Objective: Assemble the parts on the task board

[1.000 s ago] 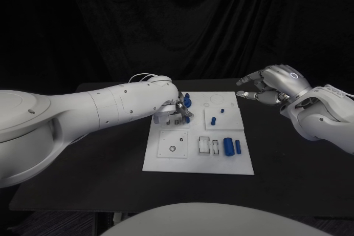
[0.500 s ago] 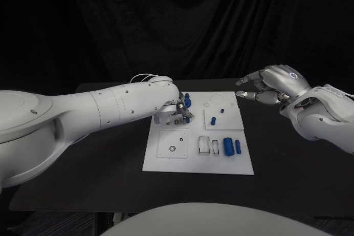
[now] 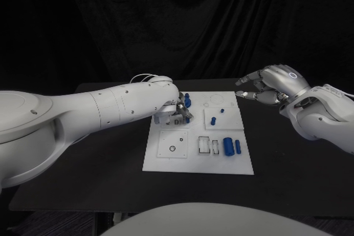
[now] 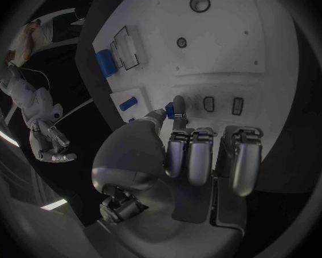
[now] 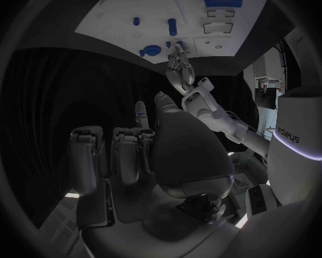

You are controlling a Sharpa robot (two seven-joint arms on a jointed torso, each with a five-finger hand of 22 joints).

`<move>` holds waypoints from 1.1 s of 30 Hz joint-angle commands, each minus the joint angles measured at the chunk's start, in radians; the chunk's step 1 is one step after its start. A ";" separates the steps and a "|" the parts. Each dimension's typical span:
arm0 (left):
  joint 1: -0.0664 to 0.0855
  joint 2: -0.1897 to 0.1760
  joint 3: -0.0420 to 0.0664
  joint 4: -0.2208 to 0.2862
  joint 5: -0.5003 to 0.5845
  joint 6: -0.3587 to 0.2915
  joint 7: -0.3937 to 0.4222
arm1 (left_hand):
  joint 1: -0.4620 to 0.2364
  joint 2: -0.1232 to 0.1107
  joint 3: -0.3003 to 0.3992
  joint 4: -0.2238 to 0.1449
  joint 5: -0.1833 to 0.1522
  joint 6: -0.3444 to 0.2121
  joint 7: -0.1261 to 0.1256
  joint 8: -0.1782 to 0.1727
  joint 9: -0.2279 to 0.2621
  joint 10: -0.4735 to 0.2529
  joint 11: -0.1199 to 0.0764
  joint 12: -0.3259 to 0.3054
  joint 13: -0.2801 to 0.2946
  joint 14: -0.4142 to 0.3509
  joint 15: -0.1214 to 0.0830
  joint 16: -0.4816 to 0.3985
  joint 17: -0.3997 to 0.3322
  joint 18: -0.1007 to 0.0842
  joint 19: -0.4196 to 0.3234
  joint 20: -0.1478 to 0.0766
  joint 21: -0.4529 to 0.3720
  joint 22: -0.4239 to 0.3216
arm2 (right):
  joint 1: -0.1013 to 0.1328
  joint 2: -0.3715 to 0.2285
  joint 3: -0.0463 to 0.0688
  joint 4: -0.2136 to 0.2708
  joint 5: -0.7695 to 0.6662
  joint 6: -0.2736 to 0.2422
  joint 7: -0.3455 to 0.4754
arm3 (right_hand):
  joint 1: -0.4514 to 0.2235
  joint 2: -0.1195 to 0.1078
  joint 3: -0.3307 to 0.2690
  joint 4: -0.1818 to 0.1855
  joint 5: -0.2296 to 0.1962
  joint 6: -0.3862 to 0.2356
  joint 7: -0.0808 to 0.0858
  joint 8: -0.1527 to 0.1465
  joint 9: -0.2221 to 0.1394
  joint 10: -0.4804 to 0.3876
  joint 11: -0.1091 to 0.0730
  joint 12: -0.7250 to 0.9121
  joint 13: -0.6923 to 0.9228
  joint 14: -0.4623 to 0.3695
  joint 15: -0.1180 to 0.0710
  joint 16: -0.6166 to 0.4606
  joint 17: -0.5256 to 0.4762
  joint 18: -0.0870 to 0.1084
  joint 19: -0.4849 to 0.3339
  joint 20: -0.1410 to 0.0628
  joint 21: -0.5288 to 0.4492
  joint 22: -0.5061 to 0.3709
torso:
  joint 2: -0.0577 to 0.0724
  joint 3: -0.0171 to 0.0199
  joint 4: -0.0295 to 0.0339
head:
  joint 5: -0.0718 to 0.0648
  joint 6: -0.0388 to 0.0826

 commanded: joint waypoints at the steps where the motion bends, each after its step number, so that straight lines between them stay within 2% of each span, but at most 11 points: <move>1: -0.003 0.000 0.001 -0.001 -0.006 0.019 0.017 | 0.008 -0.001 0.011 -0.001 0.005 -0.006 -0.001 -0.006 0.003 0.104 -0.006 -0.001 0.263 0.106 -0.005 0.003 0.263 0.010 0.053 -0.007 -0.005 0.209 | -0.002 0.001 0.001 -0.002 -0.006 0.001 -0.020 | 0.007 0.006 -0.006 0.002 0.004 0.005 0.001 -0.007 -0.001 0.073 0.009 0.005 0.198 0.104 0.009 0.003 0.263 -0.016 0.104 0.006 0.003 0.263 | 0.000 -0.0003 0.0010 | 0.001 0.000; 6: -0.003 -0.002 0.001 -0.002 -0.006 0.022 0.021 | 0.011 -0.007 0.038 -0.013 0.026 -0.006 -0.001 -0.016 0.013 0.104 -0.005 -0.001 0.263 0.106 -0.004 0.003 0.263 0.010 0.052 -0.007 -0.006 0.209 | -0.002 0.003 0.001 -0.005 -0.006 0.002 -0.020 | 0.007 0.006 -0.006 0.002 0.004 0.005 0.001 -0.007 -0.001 0.073 0.009 0.005 0.198 0.104 0.009 0.003 0.263 -0.016 0.104 0.006 0.003 0.263 | -0.001 -0.0004 0.0008 | 0.004 0.000; 8: -0.003 -0.003 0.001 -0.002 -0.006 0.023 0.023 | 0.010 -0.013 0.060 -0.021 0.048 -0.005 0.000 -0.023 0.021 0.104 -0.005 -0.001 0.263 0.106 -0.004 0.003 0.263 0.011 0.050 -0.007 -0.008 0.207 | -0.002 0.004 0.001 -0.006 -0.006 0.002 -0.020 | 0.007 0.006 -0.006 0.002 0.004 0.005 0.001 -0.007 -0.001 0.073 0.009 0.005 0.198 0.104 0.009 0.003 0.263 -0.016 0.104 0.006 0.003 0.263 | -0.001 -0.0003 0.0008 | 0.004 0.000; 16: -0.004 -0.005 0.001 -0.003 -0.006 0.026 0.028 | 0.011 -0.020 0.080 -0.031 0.055 -0.005 0.000 -0.031 0.029 0.104 -0.005 -0.001 0.263 0.106 -0.004 0.003 0.263 0.011 0.050 -0.006 -0.009 0.207 | -0.002 0.006 0.001 -0.008 -0.006 0.004 -0.020 | 0.008 0.006 -0.006 0.001 0.005 0.004 0.001 -0.007 -0.001 0.073 0.009 0.004 0.198 0.104 0.009 0.003 0.263 -0.016 0.104 0.007 0.003 0.263 | -0.001 -0.0004 0.0009 | 0.008 0.000; 20: -0.004 -0.006 0.001 -0.003 -0.006 0.026 0.030 | 0.015 -0.031 0.122 -0.053 0.079 -0.006 0.001 -0.042 0.042 0.104 -0.004 -0.001 0.263 0.106 -0.004 0.003 0.263 0.011 0.050 -0.006 -0.010 0.207 | -0.002 0.006 0.001 -0.009 -0.006 0.004 -0.019 | 0.008 0.006 -0.006 0.001 0.005 0.004 0.001 -0.007 -0.001 0.073 0.009 0.004 0.198 0.104 0.009 0.003 0.263 -0.016 0.104 0.007 0.003 0.263 | -0.001 -0.0008 0.0010 | 0.010 0.000; 23: -0.004 -0.008 0.001 -0.003 -0.006 0.024 0.032 | 0.013 -0.034 0.131 -0.056 0.084 -0.005 0.001 -0.045 0.045 0.104 -0.004 -0.001 0.263 0.106 -0.003 0.003 0.263 0.011 0.050 -0.006 -0.010 0.207 | -0.002 0.006 0.001 -0.009 -0.006 0.005 -0.019 | 0.008 0.006 -0.006 0.001 0.005 0.004 0.001 -0.007 -0.001 0.073 0.009 0.004 0.198 0.104 0.009 0.003 0.263 -0.016 0.104 0.007 0.003 0.263 | -0.001 -0.0014 -0.0002 | 0.013 0.000; 25: -0.004 -0.009 0.001 -0.003 -0.006 0.023 0.033 | 0.011 -0.039 0.145 -0.062 0.094 -0.004 0.001 -0.048 0.050 0.104 -0.004 -0.001 0.263 0.106 -0.003 0.003 0.263 0.011 0.049 -0.006 -0.011 0.206 | -0.002 0.007 0.001 -0.009 -0.006 0.005 -0.019 | 0.008 0.006 -0.006 0.001 0.005 0.004 0.001 -0.007 -0.001 0.073 0.009 0.004 0.198 0.104 0.009 0.003 0.263 -0.016 0.104 0.007 0.003 0.263 | -0.001 -0.0017 -0.0005 | 0.014 0.000; 26: -0.004 -0.010 0.001 -0.003 -0.006 0.023 0.033 | 0.009 -0.044 0.161 -0.069 0.111 -0.004 0.002 -0.052 0.056 0.104 -0.003 -0.001 0.263 0.106 -0.003 0.003 0.263 0.011 0.049 -0.006 -0.011 0.206 | -0.002 0.007 0.001 -0.009 -0.006 0.005 -0.019 | 0.008 0.006 -0.006 0.001 0.005 0.004 0.001 -0.007 -0.001 0.073 0.009 0.004 0.198 0.104 0.009 0.003 0.263 -0.016 0.104 0.007 0.003 0.263 | -0.001 -0.0013 -0.0004 | 0.015 0.000; 33: -0.005 -0.016 0.001 0.000 -0.006 0.018 0.037 | 0.004 -0.054 0.186 -0.081 0.118 -0.005 0.003 -0.060 0.065 0.104 -0.003 -0.001 0.263 0.106 -0.002 0.003 0.263 0.012 0.046 -0.005 -0.014 0.203 | -0.002 0.007 0.001 -0.010 -0.006 0.003 -0.016 | 0.008 0.006 -0.006 0.001 0.005 0.005 0.001 -0.008 -0.002 0.072 0.009 0.004 0.197 0.104 0.009 0.003 0.263 -0.016 0.104 0.007 0.003 0.263 | -0.001 -0.0008 0.0009 | 0.015 0.000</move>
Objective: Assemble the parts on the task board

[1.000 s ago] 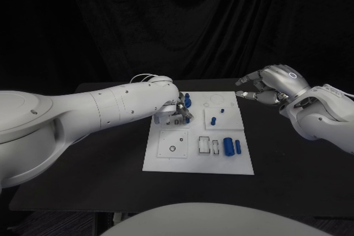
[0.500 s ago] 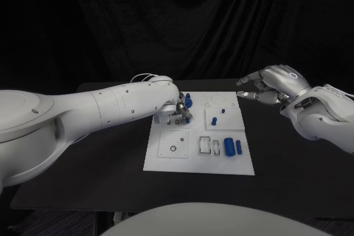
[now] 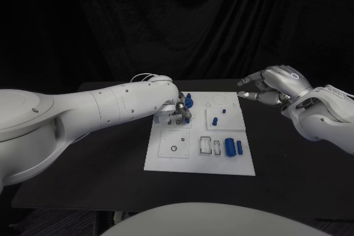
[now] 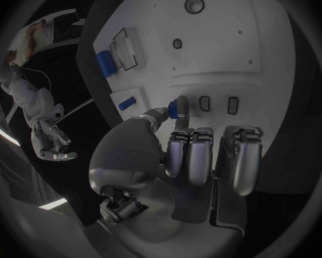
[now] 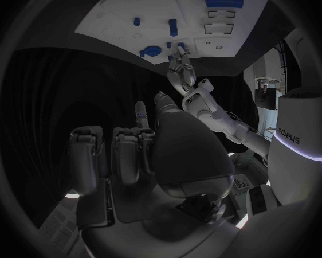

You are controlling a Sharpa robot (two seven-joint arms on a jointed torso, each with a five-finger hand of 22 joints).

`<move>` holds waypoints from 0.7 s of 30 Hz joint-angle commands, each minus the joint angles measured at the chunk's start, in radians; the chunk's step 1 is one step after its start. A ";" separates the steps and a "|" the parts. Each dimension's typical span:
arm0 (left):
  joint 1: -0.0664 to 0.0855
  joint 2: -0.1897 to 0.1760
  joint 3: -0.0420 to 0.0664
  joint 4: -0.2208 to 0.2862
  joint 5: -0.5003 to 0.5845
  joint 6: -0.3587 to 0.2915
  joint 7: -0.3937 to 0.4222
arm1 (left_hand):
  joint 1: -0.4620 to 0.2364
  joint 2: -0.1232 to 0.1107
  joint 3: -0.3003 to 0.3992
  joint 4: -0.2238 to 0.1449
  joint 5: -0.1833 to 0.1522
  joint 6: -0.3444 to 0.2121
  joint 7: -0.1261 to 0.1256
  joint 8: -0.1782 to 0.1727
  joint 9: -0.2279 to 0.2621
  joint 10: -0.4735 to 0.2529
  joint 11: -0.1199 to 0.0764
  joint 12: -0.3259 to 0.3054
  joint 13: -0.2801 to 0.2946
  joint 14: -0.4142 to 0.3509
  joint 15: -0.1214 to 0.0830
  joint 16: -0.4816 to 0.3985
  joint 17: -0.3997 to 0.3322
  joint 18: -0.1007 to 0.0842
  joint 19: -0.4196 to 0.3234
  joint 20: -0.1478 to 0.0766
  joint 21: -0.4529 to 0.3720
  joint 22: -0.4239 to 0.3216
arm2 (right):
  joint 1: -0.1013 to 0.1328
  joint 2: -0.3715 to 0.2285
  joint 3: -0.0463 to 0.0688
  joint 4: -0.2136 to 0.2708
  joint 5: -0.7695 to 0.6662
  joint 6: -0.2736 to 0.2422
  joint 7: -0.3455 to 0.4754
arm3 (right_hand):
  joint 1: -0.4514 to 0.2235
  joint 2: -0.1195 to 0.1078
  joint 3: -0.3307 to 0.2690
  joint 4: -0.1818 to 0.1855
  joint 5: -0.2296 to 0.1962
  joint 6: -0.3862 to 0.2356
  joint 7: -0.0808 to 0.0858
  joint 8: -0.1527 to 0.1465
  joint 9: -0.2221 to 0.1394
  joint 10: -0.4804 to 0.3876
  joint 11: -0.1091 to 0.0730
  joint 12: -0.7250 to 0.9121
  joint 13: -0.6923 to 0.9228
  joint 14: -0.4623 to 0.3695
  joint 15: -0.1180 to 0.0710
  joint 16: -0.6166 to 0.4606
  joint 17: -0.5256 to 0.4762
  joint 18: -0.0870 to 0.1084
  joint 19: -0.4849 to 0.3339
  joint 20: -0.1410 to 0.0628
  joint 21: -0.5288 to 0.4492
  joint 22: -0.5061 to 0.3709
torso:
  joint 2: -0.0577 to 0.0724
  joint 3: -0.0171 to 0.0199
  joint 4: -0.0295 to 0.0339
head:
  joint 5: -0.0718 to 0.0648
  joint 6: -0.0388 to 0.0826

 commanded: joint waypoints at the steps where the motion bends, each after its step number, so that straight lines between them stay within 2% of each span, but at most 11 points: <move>1: -0.004 -0.003 0.000 0.003 -0.006 0.007 0.019 | -0.002 -0.009 0.012 -0.002 0.007 -0.006 -0.005 -0.007 0.004 0.104 -0.003 -0.001 0.263 0.106 -0.002 0.003 0.263 0.013 0.045 -0.005 -0.005 0.203 | -0.002 -0.001 0.001 0.000 -0.006 -0.002 -0.016 | 0.007 0.006 -0.006 0.001 0.005 0.005 0.001 -0.004 -0.002 0.073 0.009 0.004 0.196 0.104 0.009 0.003 0.263 -0.016 0.104 0.007 0.003 0.263 | 0.000 0.0004 0.0012 | -0.001 0.000; 8: -0.004 -0.012 0.000 0.008 -0.006 0.001 0.021 | -0.009 -0.014 0.031 -0.010 0.016 -0.006 -0.003 -0.012 0.012 0.104 -0.001 -0.001 0.263 0.106 -0.001 0.003 0.263 0.013 0.045 -0.004 -0.005 0.202 | -0.002 -0.002 0.001 0.001 -0.006 -0.004 -0.014 | 0.008 0.006 -0.006 0.001 0.005 0.005 0.001 -0.004 -0.002 0.072 0.009 0.004 0.196 0.104 0.009 0.003 0.263 -0.016 0.104 0.007 0.003 0.263 | 0.000 0.0012 0.0008 | -0.002 0.000; 21: -0.004 -0.039 0.000 0.028 -0.006 -0.021 0.014 | -0.022 -0.018 0.038 -0.008 0.008 -0.002 -0.003 -0.013 0.019 0.104 -0.001 -0.001 0.263 0.106 -0.001 0.003 0.263 0.013 0.043 -0.004 -0.007 0.200 | -0.003 -0.005 0.001 0.000 -0.006 -0.005 -0.012 | 0.009 0.006 -0.006 0.000 0.005 0.005 0.001 -0.005 -0.002 0.072 0.009 0.003 0.196 0.104 0.010 0.003 0.263 -0.016 0.104 0.007 0.003 0.263 | 0.000 0.0010 0.0000 | 0.002 0.000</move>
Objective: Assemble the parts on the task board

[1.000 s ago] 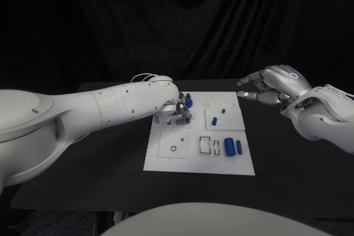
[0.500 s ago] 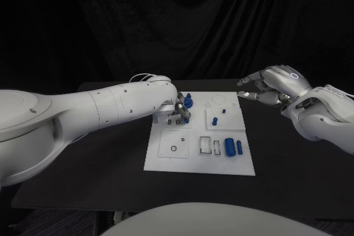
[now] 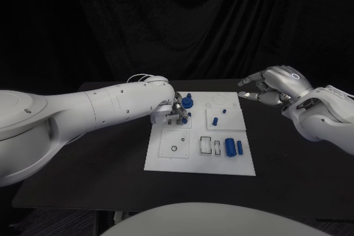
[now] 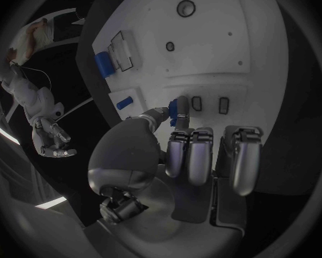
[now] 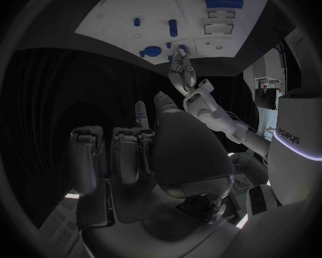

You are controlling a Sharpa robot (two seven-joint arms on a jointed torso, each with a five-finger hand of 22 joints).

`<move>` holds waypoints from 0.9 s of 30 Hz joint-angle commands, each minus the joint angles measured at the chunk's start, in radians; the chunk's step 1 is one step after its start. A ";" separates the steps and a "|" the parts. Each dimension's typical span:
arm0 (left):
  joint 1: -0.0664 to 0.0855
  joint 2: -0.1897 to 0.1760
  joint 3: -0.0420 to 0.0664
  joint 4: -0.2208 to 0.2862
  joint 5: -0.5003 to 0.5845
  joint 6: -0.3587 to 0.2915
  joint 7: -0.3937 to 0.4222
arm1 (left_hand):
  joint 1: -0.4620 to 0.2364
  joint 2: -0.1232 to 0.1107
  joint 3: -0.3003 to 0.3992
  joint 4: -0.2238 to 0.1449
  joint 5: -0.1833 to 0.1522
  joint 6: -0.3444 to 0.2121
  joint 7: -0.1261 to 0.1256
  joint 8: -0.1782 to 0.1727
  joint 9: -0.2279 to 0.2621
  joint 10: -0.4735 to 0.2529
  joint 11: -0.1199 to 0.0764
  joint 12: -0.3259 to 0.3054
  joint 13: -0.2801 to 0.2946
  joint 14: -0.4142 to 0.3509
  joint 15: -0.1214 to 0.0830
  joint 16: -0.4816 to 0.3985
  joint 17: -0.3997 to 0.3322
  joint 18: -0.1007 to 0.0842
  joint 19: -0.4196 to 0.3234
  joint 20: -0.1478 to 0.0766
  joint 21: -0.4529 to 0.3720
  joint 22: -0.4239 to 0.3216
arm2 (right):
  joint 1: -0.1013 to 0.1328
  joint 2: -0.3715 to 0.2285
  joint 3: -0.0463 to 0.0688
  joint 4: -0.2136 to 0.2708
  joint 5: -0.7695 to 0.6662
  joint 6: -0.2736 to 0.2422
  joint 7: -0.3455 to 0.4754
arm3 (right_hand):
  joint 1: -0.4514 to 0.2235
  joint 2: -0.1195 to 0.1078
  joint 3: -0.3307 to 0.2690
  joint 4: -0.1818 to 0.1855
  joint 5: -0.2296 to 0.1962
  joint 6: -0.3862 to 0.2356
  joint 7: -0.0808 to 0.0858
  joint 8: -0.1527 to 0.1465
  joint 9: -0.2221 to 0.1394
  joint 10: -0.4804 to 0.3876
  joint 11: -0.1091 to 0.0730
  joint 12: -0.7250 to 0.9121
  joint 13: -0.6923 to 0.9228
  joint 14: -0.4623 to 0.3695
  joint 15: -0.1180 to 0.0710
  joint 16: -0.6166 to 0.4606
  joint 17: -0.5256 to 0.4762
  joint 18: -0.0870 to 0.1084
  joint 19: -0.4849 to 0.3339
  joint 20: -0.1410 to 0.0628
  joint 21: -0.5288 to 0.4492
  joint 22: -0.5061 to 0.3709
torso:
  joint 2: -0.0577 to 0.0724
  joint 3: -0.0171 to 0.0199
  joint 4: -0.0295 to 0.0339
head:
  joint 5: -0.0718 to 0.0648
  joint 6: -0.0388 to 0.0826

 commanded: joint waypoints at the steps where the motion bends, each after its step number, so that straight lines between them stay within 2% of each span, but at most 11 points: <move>1: -0.003 -0.006 0.001 0.007 -0.006 -0.013 0.007 | -0.005 -0.001 0.006 -0.002 -0.004 0.004 -0.004 -0.005 0.001 0.104 -0.001 -0.001 0.263 0.106 -0.001 0.003 0.263 0.013 0.043 -0.004 -0.003 0.200 | -0.002 -0.002 0.001 -0.001 -0.006 -0.005 -0.013 | 0.005 0.002 -0.006 0.000 0.005 0.005 0.001 -0.005 -0.001 0.072 0.009 0.003 0.196 0.107 0.006 0.003 0.263 -0.016 0.104 0.007 0.003 0.263 | 0.000 -0.0003 0.0006 | -0.001 0.000; 14: -0.002 -0.056 0.001 0.055 -0.006 -0.038 0.001 | -0.012 -0.001 0.011 -0.001 -0.010 0.003 -0.003 -0.008 0.004 0.104 0.000 -0.001 0.263 0.106 0.000 0.003 0.263 0.015 0.037 -0.003 -0.008 0.194 | -0.006 -0.002 0.001 -0.005 -0.006 -0.003 -0.014 | 0.007 0.002 -0.006 0.000 0.005 0.005 0.000 -0.005 -0.001 0.072 0.009 0.002 0.196 0.107 0.006 0.003 0.263 -0.016 0.104 0.007 0.003 0.263 | -0.003 0.0007 0.0022 | 0.000 0.000; 19: -0.002 -0.071 0.001 0.064 -0.006 -0.042 0.001 | -0.012 -0.001 0.011 -0.001 -0.010 0.003 -0.003 -0.008 0.005 0.104 0.000 -0.001 0.263 0.106 0.000 0.003 0.263 0.016 0.036 -0.003 -0.009 0.193 | -0.009 -0.004 0.001 -0.007 -0.006 -0.003 -0.014 | 0.007 0.002 -0.006 0.000 0.005 0.005 0.000 -0.005 -0.001 0.072 0.009 0.002 0.196 0.107 0.006 0.003 0.263 -0.016 0.104 0.007 0.003 0.263 | -0.001 0.0001 0.0002 | 0.002 0.000; 23: -0.002 -0.082 0.001 0.069 -0.006 -0.042 0.000 | -0.016 -0.002 0.012 0.000 -0.010 0.003 -0.003 -0.009 0.006 0.104 0.000 -0.001 0.263 0.106 0.000 0.003 0.263 0.016 0.035 -0.003 -0.009 0.193 | -0.012 -0.006 0.001 -0.009 -0.006 -0.001 -0.015 | 0.007 0.002 -0.006 0.000 0.005 0.005 0.000 -0.005 -0.001 0.072 0.009 0.002 0.196 0.107 0.006 0.003 0.263 -0.016 0.104 0.007 0.003 0.263 | -0.002 0.0001 0.0023 | 0.002 0.000; 27: -0.002 -0.089 0.001 0.073 -0.006 -0.044 -0.002 | -0.017 -0.002 0.013 0.001 -0.010 0.003 -0.003 -0.009 0.006 0.104 0.000 -0.001 0.263 0.106 0.000 0.003 0.263 0.016 0.034 -0.003 -0.010 0.192 | -0.015 -0.006 0.001 -0.010 -0.006 0.000 -0.015 | 0.007 0.002 -0.006 0.000 0.005 0.005 0.000 -0.005 -0.001 0.072 0.009 0.002 0.196 0.107 0.006 0.003 0.263 -0.016 0.104 0.007 0.003 0.263 | -0.001 0.0002 0.0008 | 0.004 0.000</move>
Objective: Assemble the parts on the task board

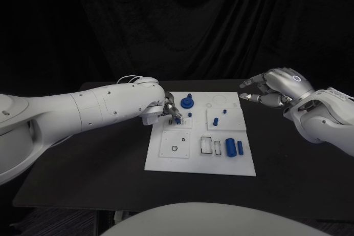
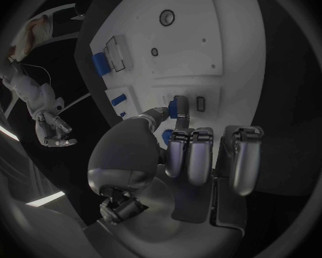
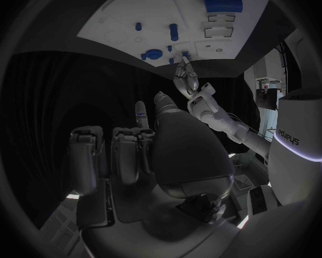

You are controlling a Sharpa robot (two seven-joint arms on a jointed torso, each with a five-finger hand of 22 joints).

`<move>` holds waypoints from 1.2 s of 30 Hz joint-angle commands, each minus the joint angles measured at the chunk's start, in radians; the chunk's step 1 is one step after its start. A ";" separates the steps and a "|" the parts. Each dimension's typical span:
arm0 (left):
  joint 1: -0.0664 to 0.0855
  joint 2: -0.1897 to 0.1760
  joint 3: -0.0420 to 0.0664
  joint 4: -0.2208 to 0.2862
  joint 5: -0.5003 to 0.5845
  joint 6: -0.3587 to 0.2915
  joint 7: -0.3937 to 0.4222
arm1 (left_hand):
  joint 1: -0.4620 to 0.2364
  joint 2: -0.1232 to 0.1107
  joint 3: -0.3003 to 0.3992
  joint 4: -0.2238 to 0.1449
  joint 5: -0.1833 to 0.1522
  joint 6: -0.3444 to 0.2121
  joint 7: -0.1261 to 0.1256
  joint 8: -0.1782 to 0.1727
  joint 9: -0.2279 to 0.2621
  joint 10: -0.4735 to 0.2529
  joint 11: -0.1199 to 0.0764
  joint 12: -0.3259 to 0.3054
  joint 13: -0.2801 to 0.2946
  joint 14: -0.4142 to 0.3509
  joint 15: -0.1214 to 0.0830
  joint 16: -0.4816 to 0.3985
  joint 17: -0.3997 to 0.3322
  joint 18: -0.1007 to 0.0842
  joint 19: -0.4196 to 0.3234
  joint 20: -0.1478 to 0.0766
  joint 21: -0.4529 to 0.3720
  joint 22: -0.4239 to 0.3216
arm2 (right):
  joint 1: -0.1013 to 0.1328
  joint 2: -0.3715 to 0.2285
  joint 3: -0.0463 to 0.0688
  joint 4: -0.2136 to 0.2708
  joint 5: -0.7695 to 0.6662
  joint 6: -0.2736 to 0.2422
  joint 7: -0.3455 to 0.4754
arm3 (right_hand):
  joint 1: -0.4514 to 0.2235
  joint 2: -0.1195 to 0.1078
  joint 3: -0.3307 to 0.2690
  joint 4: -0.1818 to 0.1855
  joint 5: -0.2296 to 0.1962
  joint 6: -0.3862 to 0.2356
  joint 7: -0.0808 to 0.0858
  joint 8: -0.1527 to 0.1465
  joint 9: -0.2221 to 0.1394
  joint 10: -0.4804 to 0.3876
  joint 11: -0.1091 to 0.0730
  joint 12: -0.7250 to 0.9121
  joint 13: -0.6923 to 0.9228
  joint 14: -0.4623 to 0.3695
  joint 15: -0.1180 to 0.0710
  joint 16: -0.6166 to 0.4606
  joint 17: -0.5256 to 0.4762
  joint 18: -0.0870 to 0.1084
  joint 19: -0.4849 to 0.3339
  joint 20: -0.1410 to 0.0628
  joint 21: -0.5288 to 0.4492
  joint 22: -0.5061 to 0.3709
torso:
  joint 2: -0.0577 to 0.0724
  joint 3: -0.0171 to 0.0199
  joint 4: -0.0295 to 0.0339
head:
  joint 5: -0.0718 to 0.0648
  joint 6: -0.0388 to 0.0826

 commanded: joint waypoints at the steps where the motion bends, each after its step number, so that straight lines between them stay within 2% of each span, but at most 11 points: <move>1: -0.002 -0.004 0.001 0.005 -0.006 -0.007 0.003 | -0.009 0.000 0.008 0.001 -0.004 0.004 -0.005 -0.006 0.001 0.104 0.000 -0.001 0.263 0.106 0.000 0.003 0.263 0.017 0.033 -0.003 -0.007 0.190 | -0.004 -0.002 0.001 -0.001 -0.006 0.000 -0.015 | 0.007 0.002 -0.006 0.000 0.005 0.005 0.000 -0.005 -0.002 0.072 0.009 0.002 0.196 0.107 0.006 0.003 0.263 -0.016 0.104 0.007 0.003 0.263 | 0.001 0.0001 -0.0005 | 0.001 0.000; 14: -0.002 -0.008 0.001 0.004 -0.006 -0.002 0.005 | -0.012 0.000 0.013 0.000 -0.010 0.004 -0.005 -0.008 0.004 0.104 0.000 -0.001 0.263 0.106 0.000 0.003 0.263 0.018 0.030 -0.003 -0.010 0.187 | -0.007 -0.001 0.001 -0.002 -0.006 0.002 -0.014 | 0.007 0.002 -0.006 0.000 0.005 0.005 0.000 -0.005 -0.002 0.072 0.009 0.002 0.196 0.107 0.006 0.003 0.263 -0.016 0.104 0.007 0.003 0.263 | 0.003 -0.0014 -0.0010 | 0.002 0.000; 36: -0.002 0.008 0.001 -0.001 -0.006 -0.003 0.013 | -0.012 0.004 0.024 -0.004 -0.018 0.004 -0.005 -0.011 0.010 0.104 0.000 -0.001 0.263 0.106 0.000 0.003 0.263 0.019 0.027 -0.002 -0.013 0.184 | -0.007 -0.001 0.001 -0.003 -0.006 0.010 -0.016 | 0.010 0.003 -0.006 -0.001 0.006 0.008 0.000 -0.006 -0.002 0.072 0.009 0.002 0.195 0.107 0.006 0.003 0.263 -0.016 0.104 0.007 0.003 0.263 | 0.003 -0.0013 -0.0019 | 0.007 0.000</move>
